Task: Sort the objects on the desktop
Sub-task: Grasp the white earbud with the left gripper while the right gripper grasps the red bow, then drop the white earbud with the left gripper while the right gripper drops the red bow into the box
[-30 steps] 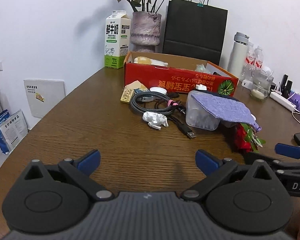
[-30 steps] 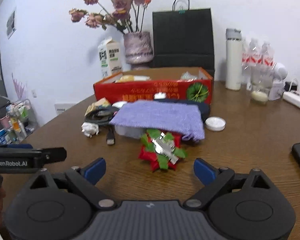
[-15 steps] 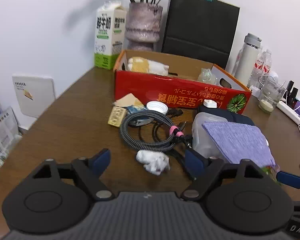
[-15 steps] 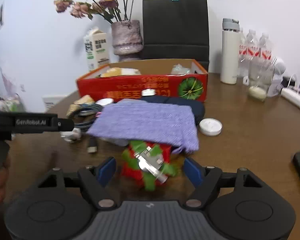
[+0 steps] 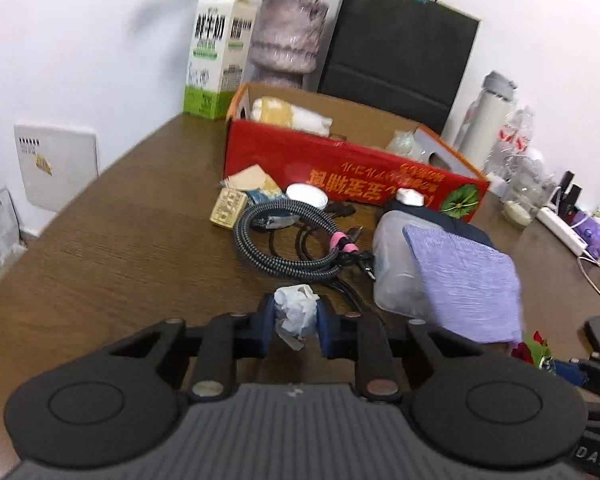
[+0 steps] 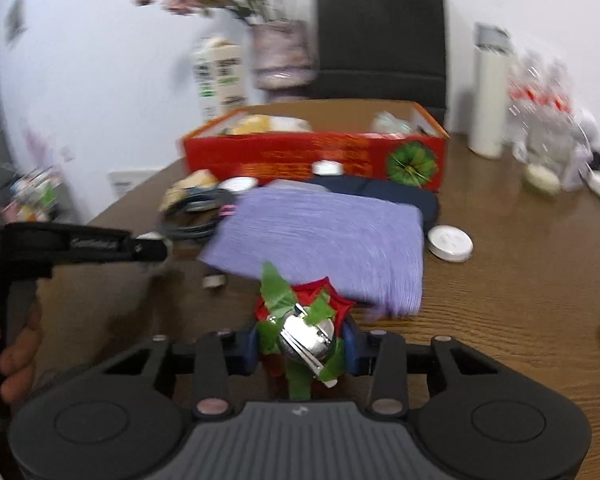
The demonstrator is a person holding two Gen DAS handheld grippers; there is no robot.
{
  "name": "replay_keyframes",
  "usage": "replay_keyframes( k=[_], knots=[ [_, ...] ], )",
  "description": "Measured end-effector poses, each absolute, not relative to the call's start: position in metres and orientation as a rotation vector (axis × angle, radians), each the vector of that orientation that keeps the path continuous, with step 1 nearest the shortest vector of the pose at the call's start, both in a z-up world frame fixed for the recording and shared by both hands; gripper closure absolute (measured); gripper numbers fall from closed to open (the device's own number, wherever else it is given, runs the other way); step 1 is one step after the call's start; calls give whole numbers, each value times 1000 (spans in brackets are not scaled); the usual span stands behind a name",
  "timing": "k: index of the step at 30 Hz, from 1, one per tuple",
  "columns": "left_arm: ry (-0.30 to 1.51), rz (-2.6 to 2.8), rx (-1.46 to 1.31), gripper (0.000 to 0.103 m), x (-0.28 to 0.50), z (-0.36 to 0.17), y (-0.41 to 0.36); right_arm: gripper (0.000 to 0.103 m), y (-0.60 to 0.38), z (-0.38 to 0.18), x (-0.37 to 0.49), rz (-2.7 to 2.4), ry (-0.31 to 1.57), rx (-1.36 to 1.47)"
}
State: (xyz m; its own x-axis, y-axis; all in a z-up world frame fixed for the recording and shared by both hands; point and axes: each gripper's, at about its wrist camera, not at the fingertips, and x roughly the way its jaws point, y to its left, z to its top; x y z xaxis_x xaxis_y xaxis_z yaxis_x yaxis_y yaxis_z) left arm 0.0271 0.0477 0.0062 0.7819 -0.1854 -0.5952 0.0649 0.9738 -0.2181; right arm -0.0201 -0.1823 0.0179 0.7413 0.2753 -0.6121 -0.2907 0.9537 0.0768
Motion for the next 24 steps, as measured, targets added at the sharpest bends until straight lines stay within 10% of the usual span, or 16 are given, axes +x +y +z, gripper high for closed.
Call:
replay_keyframes(
  k=[12, 24],
  knots=[
    [346, -250, -258, 81, 11, 119, 66, 65, -213, 141, -34, 296, 335, 28],
    [431, -347, -307, 80, 195, 187, 15, 64, -246, 211, 184, 328, 399, 211]
  ],
)
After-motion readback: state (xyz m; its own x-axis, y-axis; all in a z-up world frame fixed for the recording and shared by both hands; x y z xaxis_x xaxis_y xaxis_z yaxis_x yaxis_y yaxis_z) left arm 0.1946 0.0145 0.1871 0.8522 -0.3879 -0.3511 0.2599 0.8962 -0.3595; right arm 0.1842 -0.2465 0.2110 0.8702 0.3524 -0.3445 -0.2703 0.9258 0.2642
